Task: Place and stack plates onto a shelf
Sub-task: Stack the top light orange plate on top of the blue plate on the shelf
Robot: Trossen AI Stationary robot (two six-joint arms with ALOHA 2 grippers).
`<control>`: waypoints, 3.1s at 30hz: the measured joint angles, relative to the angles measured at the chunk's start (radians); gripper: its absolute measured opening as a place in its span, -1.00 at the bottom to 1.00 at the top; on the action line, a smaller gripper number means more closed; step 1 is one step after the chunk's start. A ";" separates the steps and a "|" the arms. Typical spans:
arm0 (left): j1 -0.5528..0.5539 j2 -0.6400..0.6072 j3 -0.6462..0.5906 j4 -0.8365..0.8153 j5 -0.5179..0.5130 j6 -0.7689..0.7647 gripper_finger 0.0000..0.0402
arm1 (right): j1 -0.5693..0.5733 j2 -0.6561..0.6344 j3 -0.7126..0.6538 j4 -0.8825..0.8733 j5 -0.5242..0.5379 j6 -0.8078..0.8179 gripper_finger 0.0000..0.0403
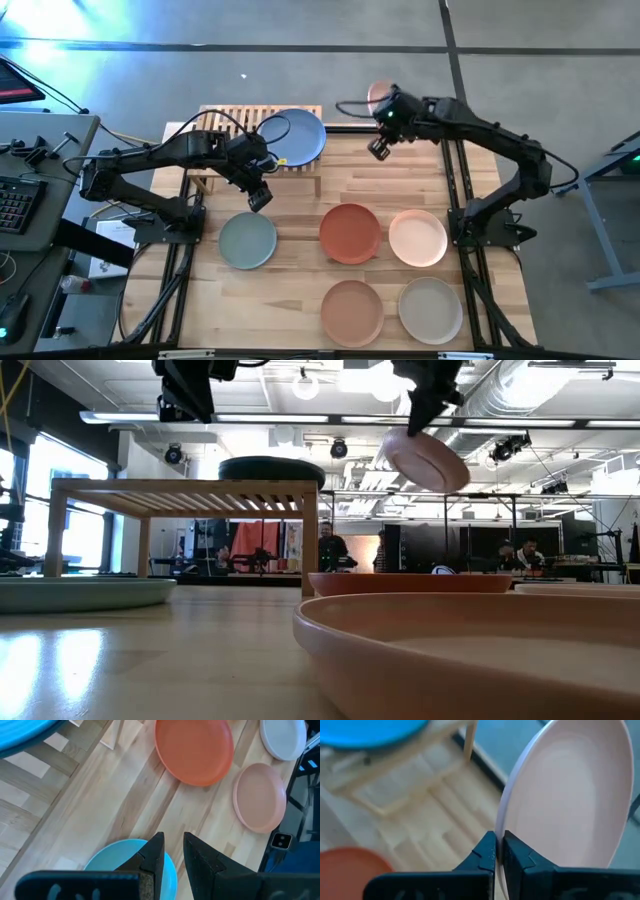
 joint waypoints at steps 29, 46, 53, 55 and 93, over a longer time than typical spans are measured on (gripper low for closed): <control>0.013 0.003 0.000 0.189 -0.016 -0.133 -0.69 | 0.065 0.000 0.059 0.061 -0.068 -0.488 -1.00; 0.128 0.084 -0.001 0.313 -0.101 -0.309 -0.53 | 0.269 0.000 0.059 -0.181 -0.074 -0.839 -1.00; 0.132 0.084 -0.001 0.433 -0.080 -0.317 -0.56 | 0.319 0.000 0.059 -0.181 -0.074 -0.932 -1.00; 0.132 0.084 -0.001 0.453 -0.065 -0.328 -0.56 | 0.327 0.000 0.059 -0.181 -0.074 -0.947 -1.00; 0.272 0.095 0.201 0.396 0.037 -0.315 -0.56 | 0.336 0.000 0.059 -0.184 -0.126 -1.018 -1.00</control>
